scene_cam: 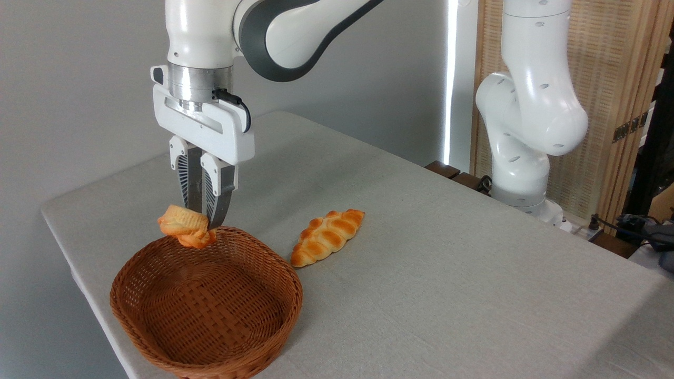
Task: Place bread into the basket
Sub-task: 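Open the gripper to drop the bun into the basket, then raise the open gripper away from the basket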
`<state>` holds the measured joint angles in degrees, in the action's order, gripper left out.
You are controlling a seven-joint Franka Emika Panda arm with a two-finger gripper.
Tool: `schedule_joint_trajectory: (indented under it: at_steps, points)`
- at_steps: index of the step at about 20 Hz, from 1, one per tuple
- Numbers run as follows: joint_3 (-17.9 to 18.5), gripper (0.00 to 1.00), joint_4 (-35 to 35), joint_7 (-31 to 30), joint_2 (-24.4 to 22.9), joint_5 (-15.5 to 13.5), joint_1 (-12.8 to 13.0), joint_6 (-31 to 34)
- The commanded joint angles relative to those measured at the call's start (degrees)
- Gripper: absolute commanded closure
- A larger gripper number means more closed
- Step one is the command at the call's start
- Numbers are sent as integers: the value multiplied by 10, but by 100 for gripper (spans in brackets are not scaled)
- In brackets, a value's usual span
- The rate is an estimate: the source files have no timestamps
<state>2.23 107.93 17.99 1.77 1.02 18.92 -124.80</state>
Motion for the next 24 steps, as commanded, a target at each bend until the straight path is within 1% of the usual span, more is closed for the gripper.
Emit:
schedule_joint_trajectory:
  at_steps: [1, 12, 17, 19, 21, 24]
  points:
    - [5, 0, -7, 8, 0, 7, 5, -5]
    - [6, 0, -9, 6, -11, 7, 4, 3]
    - [7, 0, -13, 11, -22, 7, 4, 37]
    - [10, 0, -18, 31, -28, 6, 3, 60]
    - [21, 0, -29, 76, -38, -1, 4, 105]
    - [22, 0, -54, 138, -45, -6, 4, 172]
